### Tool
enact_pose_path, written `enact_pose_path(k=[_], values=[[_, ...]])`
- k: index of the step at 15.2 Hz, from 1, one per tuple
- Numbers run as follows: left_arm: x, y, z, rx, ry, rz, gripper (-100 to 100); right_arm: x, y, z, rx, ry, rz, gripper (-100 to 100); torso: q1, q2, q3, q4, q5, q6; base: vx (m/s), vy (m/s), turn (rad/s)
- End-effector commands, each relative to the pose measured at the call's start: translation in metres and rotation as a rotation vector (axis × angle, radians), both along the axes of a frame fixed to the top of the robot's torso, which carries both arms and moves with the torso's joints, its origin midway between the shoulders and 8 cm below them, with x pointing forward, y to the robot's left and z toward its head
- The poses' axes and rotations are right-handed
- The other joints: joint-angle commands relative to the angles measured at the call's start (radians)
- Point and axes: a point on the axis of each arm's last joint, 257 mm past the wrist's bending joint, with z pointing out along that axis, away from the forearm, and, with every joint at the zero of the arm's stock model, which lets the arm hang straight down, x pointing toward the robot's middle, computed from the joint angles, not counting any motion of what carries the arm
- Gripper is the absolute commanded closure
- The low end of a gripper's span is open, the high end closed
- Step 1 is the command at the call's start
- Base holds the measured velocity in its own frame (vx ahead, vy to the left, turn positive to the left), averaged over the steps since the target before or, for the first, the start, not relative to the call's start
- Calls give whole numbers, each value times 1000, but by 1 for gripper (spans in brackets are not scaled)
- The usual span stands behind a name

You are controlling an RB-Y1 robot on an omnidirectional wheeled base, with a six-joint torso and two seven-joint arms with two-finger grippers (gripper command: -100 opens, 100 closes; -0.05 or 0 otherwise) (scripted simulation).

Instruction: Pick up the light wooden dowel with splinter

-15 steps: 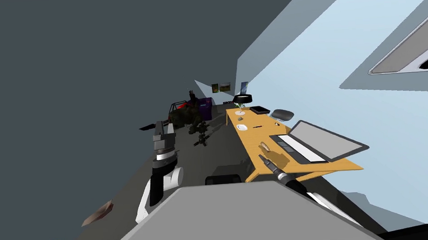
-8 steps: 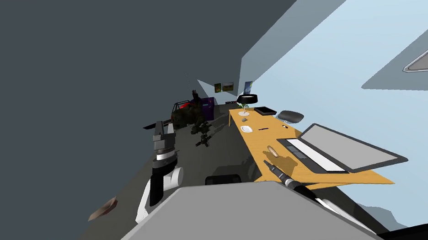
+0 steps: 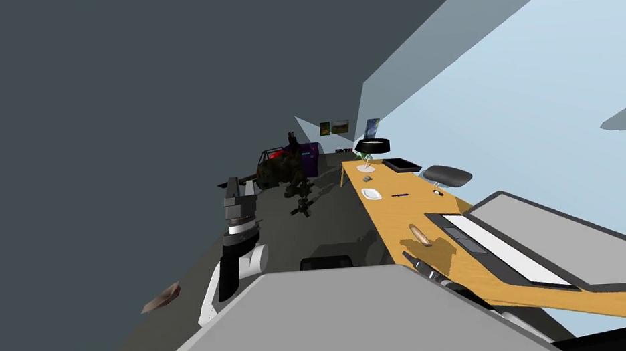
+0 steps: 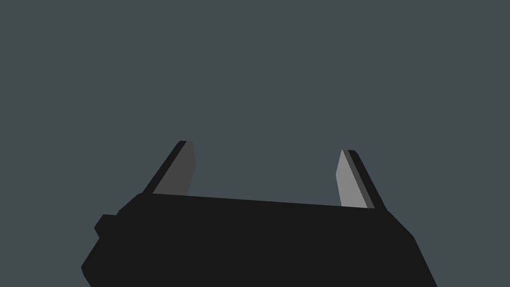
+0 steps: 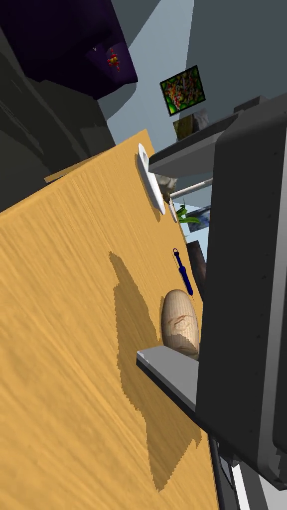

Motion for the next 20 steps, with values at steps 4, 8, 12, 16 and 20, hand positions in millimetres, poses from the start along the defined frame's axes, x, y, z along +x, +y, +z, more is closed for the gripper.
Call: enact_pose_path(k=[4, 8, 12, 16, 20], values=[[0, 0, 0, 0, 0, 0, 0, -46, -35, -15, -78, 122, -19, -100, -2, 0, 0, 0, 0, 0, 137, 38, 93], [0, 0, 0, 0, 0, 0, 0, -93, -71, -24, -166, 254, -18, -100, -2, 3, 1, 1, 0, 0, 121, 33, 110], [0, 0, 0, 0, 0, 0, 0, -135, -100, -28, -222, 352, -39, -100, -2, 1, 1, 0, 0, 0, 133, 31, 97], [0, 0, 0, 0, 0, 0, 0, -171, -123, -28, -270, 437, -53, -100, -2, 2, 1, 0, 0, 0, 114, 15, 87], [0, 0, 0, 0, 0, 0, 0, -201, -141, -25, -311, 510, -59, -100, -4, 2, 1, 0, -1, 0, 107, 1, 69]])
